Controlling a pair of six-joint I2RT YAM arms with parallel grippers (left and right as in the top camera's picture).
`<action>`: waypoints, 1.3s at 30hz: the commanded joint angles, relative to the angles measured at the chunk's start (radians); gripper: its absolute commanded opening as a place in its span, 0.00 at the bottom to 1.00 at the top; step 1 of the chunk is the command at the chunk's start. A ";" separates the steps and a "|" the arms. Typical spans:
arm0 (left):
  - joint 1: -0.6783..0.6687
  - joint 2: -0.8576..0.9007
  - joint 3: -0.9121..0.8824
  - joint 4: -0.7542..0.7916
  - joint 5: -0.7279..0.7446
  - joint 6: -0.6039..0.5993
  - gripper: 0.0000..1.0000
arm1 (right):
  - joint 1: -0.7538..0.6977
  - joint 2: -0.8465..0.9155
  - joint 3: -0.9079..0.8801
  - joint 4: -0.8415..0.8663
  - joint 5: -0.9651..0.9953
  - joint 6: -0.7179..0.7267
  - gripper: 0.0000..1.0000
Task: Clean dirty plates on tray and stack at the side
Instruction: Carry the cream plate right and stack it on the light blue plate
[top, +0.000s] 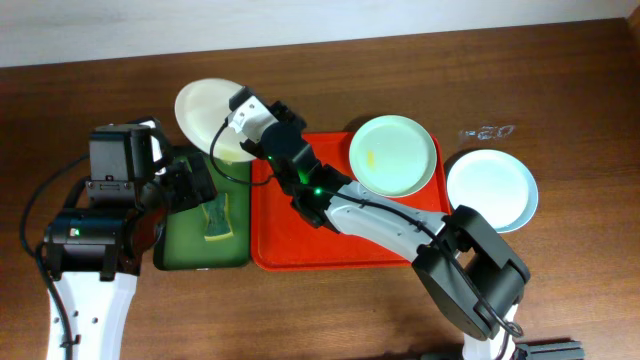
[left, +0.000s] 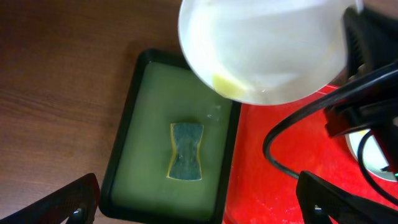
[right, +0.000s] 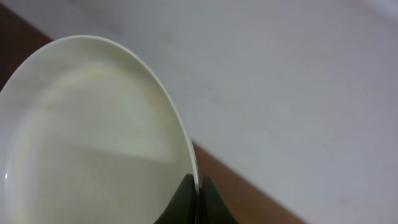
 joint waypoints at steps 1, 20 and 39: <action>0.005 -0.011 0.012 0.002 -0.011 -0.006 0.99 | 0.025 -0.002 0.036 0.161 0.057 -0.247 0.04; 0.005 -0.011 0.012 0.001 -0.011 -0.006 0.99 | -0.655 -0.224 0.036 -0.910 -0.857 0.882 0.04; 0.005 -0.011 0.012 0.002 -0.011 -0.006 0.99 | -1.372 -0.211 -0.023 -1.576 -0.452 0.810 0.04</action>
